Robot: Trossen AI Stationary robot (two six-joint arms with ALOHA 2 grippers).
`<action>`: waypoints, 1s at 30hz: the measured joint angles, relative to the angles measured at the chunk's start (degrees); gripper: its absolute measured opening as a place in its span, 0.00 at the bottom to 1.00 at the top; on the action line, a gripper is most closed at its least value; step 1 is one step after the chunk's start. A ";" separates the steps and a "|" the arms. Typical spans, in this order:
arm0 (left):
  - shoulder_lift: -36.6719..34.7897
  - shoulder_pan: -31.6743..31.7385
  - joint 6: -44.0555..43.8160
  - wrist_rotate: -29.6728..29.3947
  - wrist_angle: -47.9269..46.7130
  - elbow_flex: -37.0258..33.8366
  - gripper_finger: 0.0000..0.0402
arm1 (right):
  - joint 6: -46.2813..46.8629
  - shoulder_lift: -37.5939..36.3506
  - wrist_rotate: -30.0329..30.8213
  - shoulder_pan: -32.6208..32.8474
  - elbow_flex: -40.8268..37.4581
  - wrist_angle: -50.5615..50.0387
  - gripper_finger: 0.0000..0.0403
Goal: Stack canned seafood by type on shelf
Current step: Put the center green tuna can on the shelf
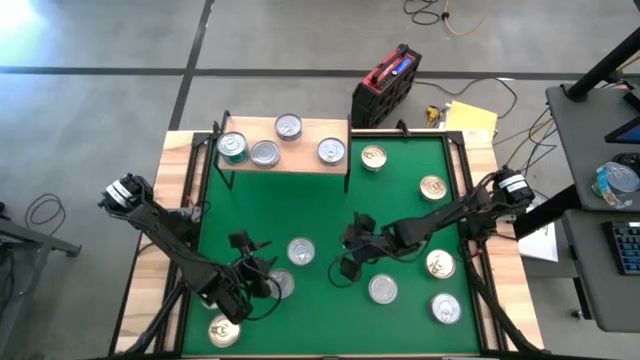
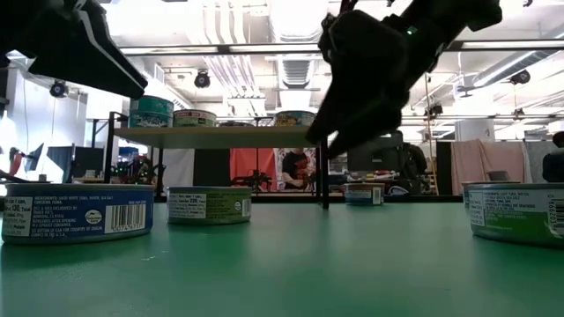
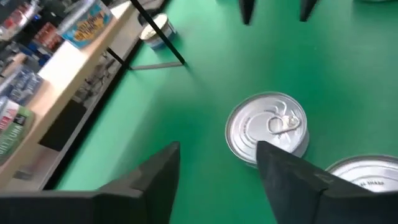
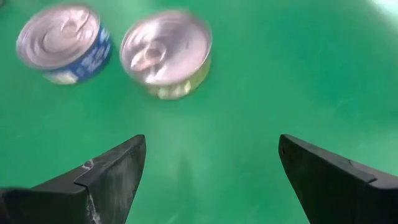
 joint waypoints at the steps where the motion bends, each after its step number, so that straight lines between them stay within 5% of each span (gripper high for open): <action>1: 0.00 0.06 -0.02 0.65 0.03 0.00 0.43 | -0.92 0.00 0.92 -0.01 0.00 0.53 0.89; 10: 0.15 0.05 -0.07 2.40 3.50 -0.02 0.02 | -9.68 0.02 1.73 -1.92 -0.02 4.93 0.81; 20: 4.06 1.21 2.65 1.31 6.62 -0.02 0.00 | -18.79 0.02 1.65 -2.33 -0.81 12.69 0.54; 30: 4.31 5.00 10.67 7.43 8.08 -0.08 0.00 | -26.57 0.04 1.76 -2.47 -8.75 38.13 0.28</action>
